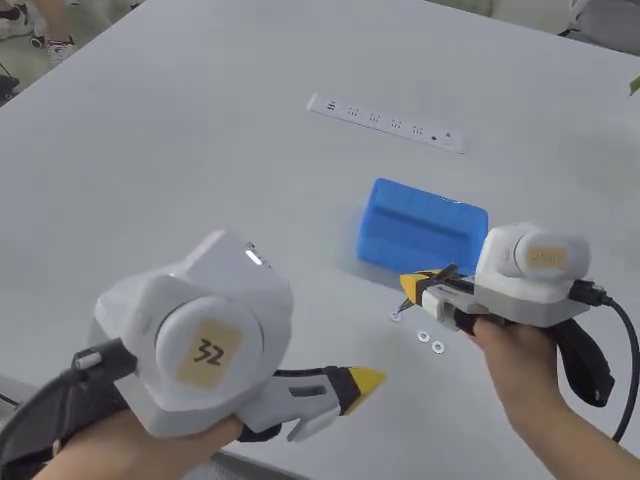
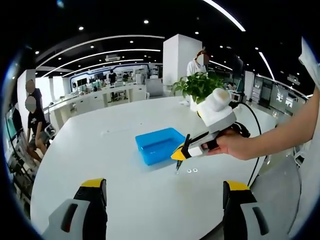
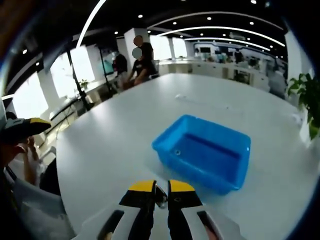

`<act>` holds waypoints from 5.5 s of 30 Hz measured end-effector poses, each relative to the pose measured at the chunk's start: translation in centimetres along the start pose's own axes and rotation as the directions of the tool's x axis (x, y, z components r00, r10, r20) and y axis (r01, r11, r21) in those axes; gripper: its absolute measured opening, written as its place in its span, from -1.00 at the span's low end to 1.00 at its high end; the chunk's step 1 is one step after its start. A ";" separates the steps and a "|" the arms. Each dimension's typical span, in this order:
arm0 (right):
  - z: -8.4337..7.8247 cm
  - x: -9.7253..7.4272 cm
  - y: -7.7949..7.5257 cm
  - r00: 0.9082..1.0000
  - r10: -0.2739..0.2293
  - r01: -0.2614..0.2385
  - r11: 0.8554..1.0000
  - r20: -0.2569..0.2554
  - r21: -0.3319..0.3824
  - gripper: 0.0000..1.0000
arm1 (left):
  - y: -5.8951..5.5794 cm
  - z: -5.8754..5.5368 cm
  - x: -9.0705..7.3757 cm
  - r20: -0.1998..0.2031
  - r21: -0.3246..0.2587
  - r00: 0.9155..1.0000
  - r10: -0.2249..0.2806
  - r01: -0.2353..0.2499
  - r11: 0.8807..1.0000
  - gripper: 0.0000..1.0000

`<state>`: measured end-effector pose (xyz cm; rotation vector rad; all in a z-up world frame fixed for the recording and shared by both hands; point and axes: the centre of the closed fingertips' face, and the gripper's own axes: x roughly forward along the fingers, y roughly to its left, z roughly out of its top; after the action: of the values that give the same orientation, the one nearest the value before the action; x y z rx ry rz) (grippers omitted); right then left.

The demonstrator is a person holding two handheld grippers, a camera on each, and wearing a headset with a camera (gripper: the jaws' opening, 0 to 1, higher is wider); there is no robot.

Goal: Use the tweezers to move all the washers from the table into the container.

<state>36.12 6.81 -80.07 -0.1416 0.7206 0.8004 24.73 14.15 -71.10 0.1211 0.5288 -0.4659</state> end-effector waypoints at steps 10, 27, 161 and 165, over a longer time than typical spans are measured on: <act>-0.6 1.2 -0.6 0.999 -0.004 0.004 1.000 -0.038 -0.013 -0.90 | -0.2 -1.0 0.4 -0.035 0.016 0.999 -0.018 0.019 1.000 0.98; -1.4 1.5 -1.8 0.999 -0.016 0.015 1.000 -0.034 -0.009 -0.91 | -0.2 -1.4 0.5 -0.040 0.009 0.999 -0.022 0.022 1.000 0.98; 9.9 -6.2 -4.4 0.967 -0.095 0.095 0.995 0.235 0.009 -0.89 | -2.1 -4.4 0.6 -0.140 0.068 0.986 -0.085 0.095 0.993 0.98; 9.0 -6.8 -4.3 0.968 -0.094 0.086 0.995 0.231 0.042 -0.89 | -2.0 -4.5 0.6 -0.145 0.071 0.986 -0.083 0.094 0.993 0.98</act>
<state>40.68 3.06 -69.53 -0.0503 0.5006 0.7047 22.22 13.19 -75.31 0.2066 0.6575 -0.5680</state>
